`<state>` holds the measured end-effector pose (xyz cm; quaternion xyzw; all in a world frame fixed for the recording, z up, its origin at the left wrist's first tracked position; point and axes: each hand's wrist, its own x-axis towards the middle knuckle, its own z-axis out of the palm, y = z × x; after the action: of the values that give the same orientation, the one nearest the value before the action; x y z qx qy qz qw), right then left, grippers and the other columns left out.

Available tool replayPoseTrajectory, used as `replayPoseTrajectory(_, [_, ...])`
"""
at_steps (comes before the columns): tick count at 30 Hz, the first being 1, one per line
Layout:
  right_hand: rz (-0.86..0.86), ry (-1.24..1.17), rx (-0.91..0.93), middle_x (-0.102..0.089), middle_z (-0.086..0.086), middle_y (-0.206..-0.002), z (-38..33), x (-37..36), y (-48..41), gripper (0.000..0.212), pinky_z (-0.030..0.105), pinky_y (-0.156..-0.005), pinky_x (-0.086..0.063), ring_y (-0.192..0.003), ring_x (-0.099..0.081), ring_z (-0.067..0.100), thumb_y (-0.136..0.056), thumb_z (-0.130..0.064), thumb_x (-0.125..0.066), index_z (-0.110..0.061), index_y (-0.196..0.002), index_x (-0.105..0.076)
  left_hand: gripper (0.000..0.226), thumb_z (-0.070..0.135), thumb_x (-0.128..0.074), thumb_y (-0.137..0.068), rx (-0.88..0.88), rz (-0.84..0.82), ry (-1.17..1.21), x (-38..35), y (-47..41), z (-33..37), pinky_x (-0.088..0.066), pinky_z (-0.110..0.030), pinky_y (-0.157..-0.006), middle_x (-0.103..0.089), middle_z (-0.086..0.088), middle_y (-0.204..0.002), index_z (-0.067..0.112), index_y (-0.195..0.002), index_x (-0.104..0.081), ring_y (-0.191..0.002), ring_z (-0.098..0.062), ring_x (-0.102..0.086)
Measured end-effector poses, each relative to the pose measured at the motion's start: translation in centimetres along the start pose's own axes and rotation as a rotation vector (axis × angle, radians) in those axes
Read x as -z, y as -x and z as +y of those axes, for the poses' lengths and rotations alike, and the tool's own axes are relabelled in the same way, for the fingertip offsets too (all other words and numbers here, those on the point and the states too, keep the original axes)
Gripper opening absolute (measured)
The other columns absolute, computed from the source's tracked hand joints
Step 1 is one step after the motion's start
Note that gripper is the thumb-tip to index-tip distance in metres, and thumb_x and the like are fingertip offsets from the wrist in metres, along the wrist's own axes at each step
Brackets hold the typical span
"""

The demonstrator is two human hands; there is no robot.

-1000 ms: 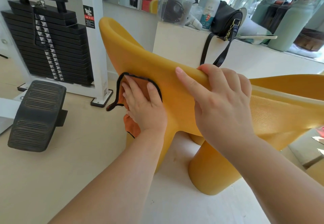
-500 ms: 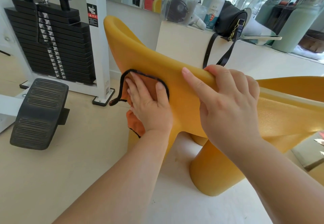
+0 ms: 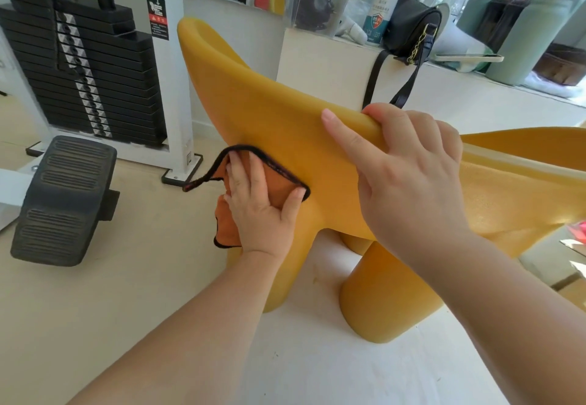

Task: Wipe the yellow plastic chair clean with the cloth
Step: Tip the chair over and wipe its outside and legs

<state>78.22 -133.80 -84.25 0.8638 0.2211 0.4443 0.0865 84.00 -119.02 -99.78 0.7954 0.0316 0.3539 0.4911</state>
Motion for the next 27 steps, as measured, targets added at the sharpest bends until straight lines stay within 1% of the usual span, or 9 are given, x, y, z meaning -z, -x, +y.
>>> replayPoseTrajectory(2, [-0.004,0.009,-0.001,-0.057,0.014,-0.135,0.0,0.0,0.0,0.069,0.046,-0.096,-0.031,-0.111,-0.051,0.036,-0.094,-0.001,-0.054,-0.038,-0.152,-0.045,0.088,0.087,-0.027,-0.083,0.085,-0.069,-0.051,-0.6,3.0,-2.2,-0.022,-0.068,-0.114,-0.006,-0.016,-0.168,0.047,-0.151,0.010,-0.153,-0.036,-0.012])
replayPoseTrajectory(4, [0.012,0.023,-0.006,-0.058,0.013,-0.135,-0.1,-0.2,0.1,0.069,0.046,-0.096,-0.031,-0.111,-0.051,0.036,-0.094,0.000,-0.052,-0.038,-0.151,-0.045,0.089,0.089,-0.024,-0.082,0.158,-0.124,-0.083,-1.0,5.0,-3.4,-0.021,-0.064,-0.117,0.002,-0.013,-0.168,0.053,-0.147,0.025,-0.154,-0.034,-0.007])
replayPoseTrajectory(7, [0.012,0.050,-0.012,-0.055,0.014,-0.140,-0.3,-0.3,0.4,0.066,0.047,-0.101,-0.031,-0.118,-0.049,0.037,-0.097,-0.001,-0.047,-0.037,-0.153,-0.043,0.093,0.085,-0.027,-0.084,0.158,-0.152,-0.121,-1.4,5.9,-4.1,-0.020,-0.063,-0.118,0.008,-0.014,-0.168,0.051,-0.143,0.035,-0.154,-0.036,-0.004])
replayPoseTrajectory(10, [-0.009,0.093,-0.044,-0.050,0.014,-0.147,-0.6,-0.2,0.8,0.064,0.050,-0.113,-0.027,-0.130,-0.046,0.038,-0.100,-0.003,-0.036,-0.035,-0.155,-0.039,0.095,0.081,-0.031,-0.087,0.151,-0.104,-0.129,-1.6,5.1,-2.5,-0.022,-0.071,-0.112,0.004,-0.021,-0.167,0.043,-0.150,0.028,-0.152,-0.042,-0.008])
replayPoseTrajectory(13, [-0.027,0.101,-0.073,-0.048,0.014,-0.149,-0.8,-0.2,1.0,0.059,0.053,-0.117,-0.024,-0.134,-0.045,0.039,-0.104,-0.010,-0.024,-0.035,-0.155,-0.038,0.094,0.079,-0.035,-0.086,0.053,0.003,-0.139,-1.7,2.5,0.6,-0.021,-0.075,-0.109,-0.005,-0.025,-0.165,0.031,-0.157,0.004,-0.150,-0.047,-0.012])
replayPoseTrajectory(18, [0.004,0.083,-0.059,-0.051,0.012,-0.147,-0.7,-0.4,1.0,0.058,0.049,-0.112,-0.026,-0.127,-0.047,0.037,-0.103,-0.010,-0.030,-0.037,-0.153,-0.042,0.093,0.078,-0.049,-0.082,-0.139,0.054,-0.138,-1.4,0.7,-1.1,-0.016,-0.069,-0.113,-0.009,-0.024,-0.165,0.037,-0.154,-0.007,-0.152,-0.045,-0.012])
replayPoseTrajectory(22, [-0.010,0.077,-0.045,-0.050,0.009,-0.147,-0.4,-0.2,1.0,0.064,0.047,-0.109,-0.026,-0.126,-0.047,0.035,-0.099,-0.005,-0.038,-0.039,-0.154,-0.039,0.100,0.073,-0.059,-0.077,0.017,-0.104,-0.148,-1.3,5.2,-6.5,-0.025,-0.065,-0.115,-0.010,-0.027,-0.164,0.042,-0.151,0.000,-0.150,-0.045,-0.016])
replayPoseTrajectory(24, [0.000,0.087,-0.023,-0.051,0.009,-0.146,-0.2,-0.3,1.0,0.067,0.046,-0.108,-0.027,-0.125,-0.049,0.035,-0.099,-0.003,-0.041,-0.039,-0.154,-0.038,0.101,0.074,-0.056,-0.076,0.142,-0.195,-0.140,-1.4,7.2,-7.9,-0.026,-0.062,-0.117,-0.005,-0.022,-0.166,0.046,-0.148,0.008,-0.152,-0.042,-0.012])
replayPoseTrajectory(27, [0.005,0.081,-0.011,-0.051,0.008,-0.146,0.1,-0.3,0.9,0.067,0.046,-0.107,-0.027,-0.124,-0.049,0.035,-0.099,-0.003,-0.041,-0.039,-0.155,-0.038,0.102,0.076,-0.051,-0.077,0.165,-0.213,-0.201,-1.4,7.8,-7.3,-0.026,-0.066,-0.114,-0.003,-0.023,-0.166,0.043,-0.150,0.012,-0.151,-0.043,-0.015])
